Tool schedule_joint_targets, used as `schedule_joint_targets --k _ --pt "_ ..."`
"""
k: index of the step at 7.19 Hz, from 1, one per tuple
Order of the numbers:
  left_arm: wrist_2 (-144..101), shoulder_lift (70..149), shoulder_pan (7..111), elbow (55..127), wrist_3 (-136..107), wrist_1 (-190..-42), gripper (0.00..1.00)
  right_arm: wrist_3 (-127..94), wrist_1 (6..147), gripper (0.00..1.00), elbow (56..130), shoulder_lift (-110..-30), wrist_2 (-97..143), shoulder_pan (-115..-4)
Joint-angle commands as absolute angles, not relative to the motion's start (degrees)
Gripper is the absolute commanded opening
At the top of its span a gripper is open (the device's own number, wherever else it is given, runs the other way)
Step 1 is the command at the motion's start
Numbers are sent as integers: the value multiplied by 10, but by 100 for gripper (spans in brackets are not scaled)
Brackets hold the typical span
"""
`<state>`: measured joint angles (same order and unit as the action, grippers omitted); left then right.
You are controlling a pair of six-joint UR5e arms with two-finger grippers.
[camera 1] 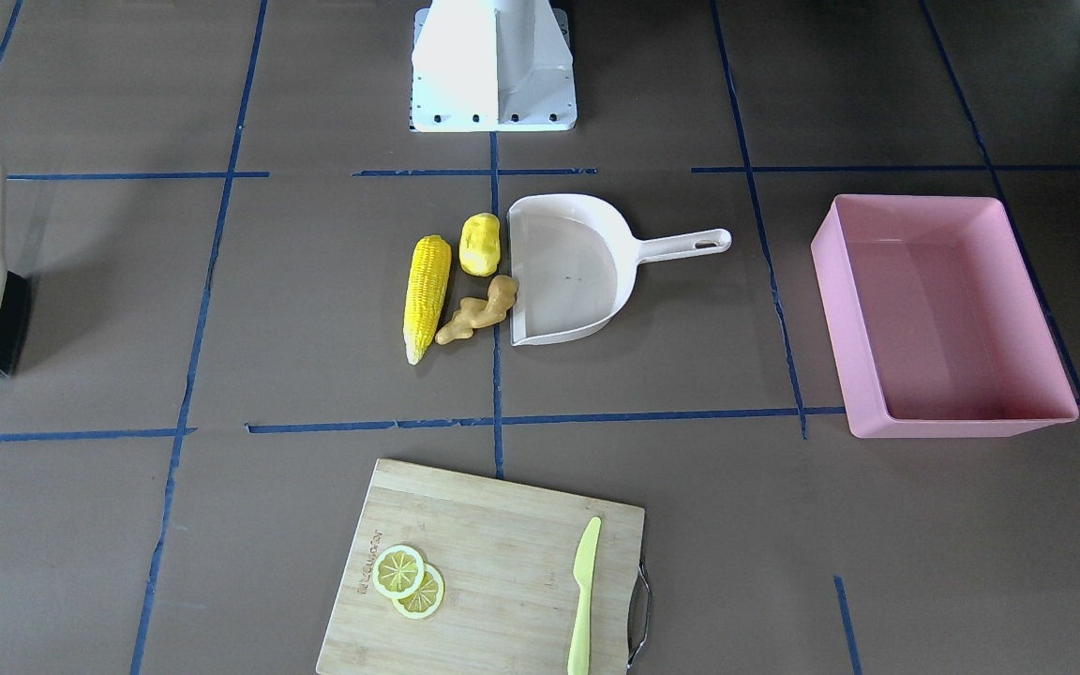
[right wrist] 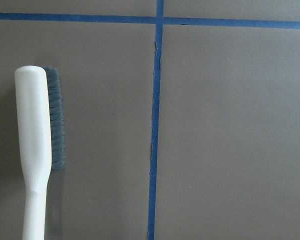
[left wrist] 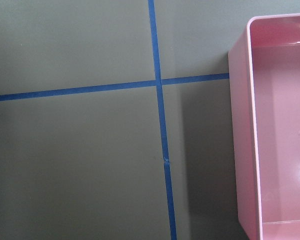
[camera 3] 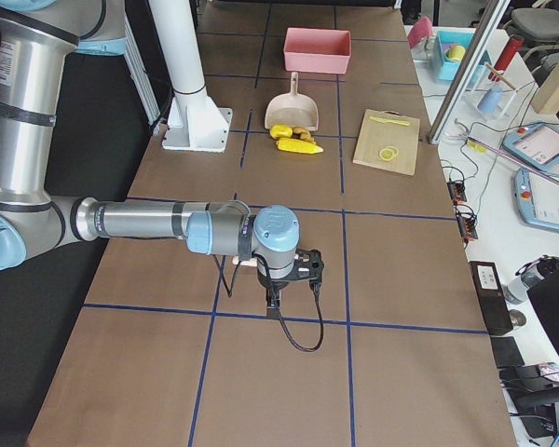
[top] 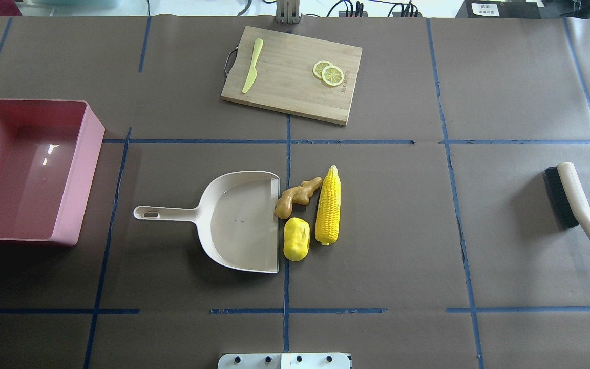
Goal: Sweep and dump trash into bin
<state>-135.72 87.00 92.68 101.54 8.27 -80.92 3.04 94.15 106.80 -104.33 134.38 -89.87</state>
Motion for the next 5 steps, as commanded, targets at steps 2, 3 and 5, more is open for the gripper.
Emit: schedule_joint_targets --k 2,3,5 --pt "-1354 853 927 1033 81 -807 100 32 941 100 1076 -1043 1346 -898" --pt "-1356 849 926 1035 82 -807 100 32 941 100 1078 -1043 1346 -898" --pt "-1354 849 926 1035 82 -810 100 31 941 100 1077 -1047 1348 -896"
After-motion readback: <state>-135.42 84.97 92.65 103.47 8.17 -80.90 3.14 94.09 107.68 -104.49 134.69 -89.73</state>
